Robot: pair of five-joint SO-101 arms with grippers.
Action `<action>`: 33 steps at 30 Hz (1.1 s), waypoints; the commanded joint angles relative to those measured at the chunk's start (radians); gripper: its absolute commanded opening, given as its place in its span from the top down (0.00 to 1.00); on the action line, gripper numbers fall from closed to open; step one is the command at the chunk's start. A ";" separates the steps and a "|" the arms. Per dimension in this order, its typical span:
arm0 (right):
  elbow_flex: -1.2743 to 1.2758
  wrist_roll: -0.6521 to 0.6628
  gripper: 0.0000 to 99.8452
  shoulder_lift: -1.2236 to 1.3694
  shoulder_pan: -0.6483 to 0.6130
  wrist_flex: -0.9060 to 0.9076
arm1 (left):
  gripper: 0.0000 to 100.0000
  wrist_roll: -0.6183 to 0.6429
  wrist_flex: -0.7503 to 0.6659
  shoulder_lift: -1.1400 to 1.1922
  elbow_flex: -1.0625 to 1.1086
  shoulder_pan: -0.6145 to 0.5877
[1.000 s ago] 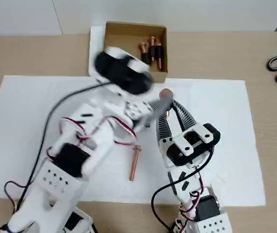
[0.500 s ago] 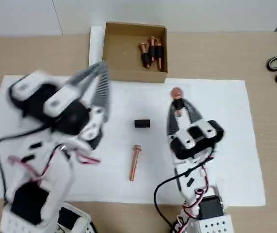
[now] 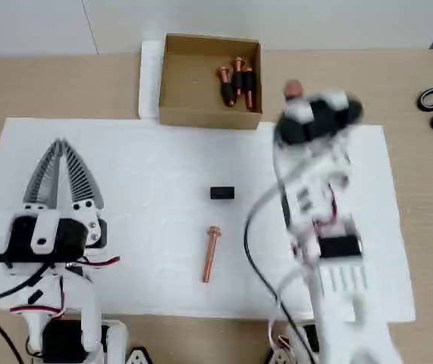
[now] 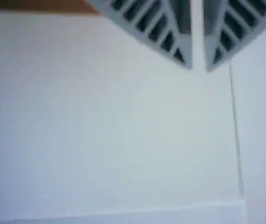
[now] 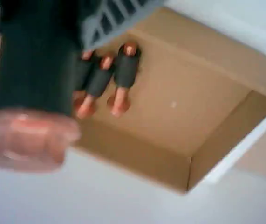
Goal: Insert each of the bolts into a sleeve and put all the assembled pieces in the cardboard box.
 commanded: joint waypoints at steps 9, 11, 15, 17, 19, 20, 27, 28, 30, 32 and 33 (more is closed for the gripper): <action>-0.921 0.006 1.00 0.946 -0.171 -0.047 | 0.99 -0.002 -0.012 -0.029 0.025 -0.049; -1.025 0.005 1.00 1.076 -0.173 -0.140 | 0.99 0.000 -0.012 -0.029 0.025 -0.049; -1.214 0.003 1.00 1.323 -0.177 -0.222 | 0.99 0.000 -0.012 -0.029 0.025 -0.049; -1.321 0.003 1.00 1.425 -0.191 -0.171 | 0.99 0.000 -0.012 -0.029 0.025 -0.049; -1.441 0.002 1.00 1.515 -0.196 -0.124 | 0.99 0.000 -0.012 -0.029 0.038 -0.049; -1.502 0.000 1.00 1.561 -0.197 -0.107 | 0.99 0.000 -0.012 -0.029 0.048 -0.049; -1.884 -0.064 1.00 1.796 -0.208 0.087 | 0.99 0.000 -0.015 -0.029 0.108 -0.049; -1.930 -0.064 1.00 1.825 -0.206 0.114 | 0.99 0.000 -0.015 -0.029 0.108 -0.049; -2.007 -0.064 0.99 1.877 -0.199 0.170 | 0.99 0.000 -0.017 -0.029 0.110 -0.049; -2.071 -0.066 0.96 1.919 -0.197 0.234 | 0.99 0.000 -0.017 -0.029 0.111 -0.049; -2.101 -0.066 0.93 1.939 -0.197 0.269 | 0.99 0.000 -0.015 -0.029 0.111 -0.049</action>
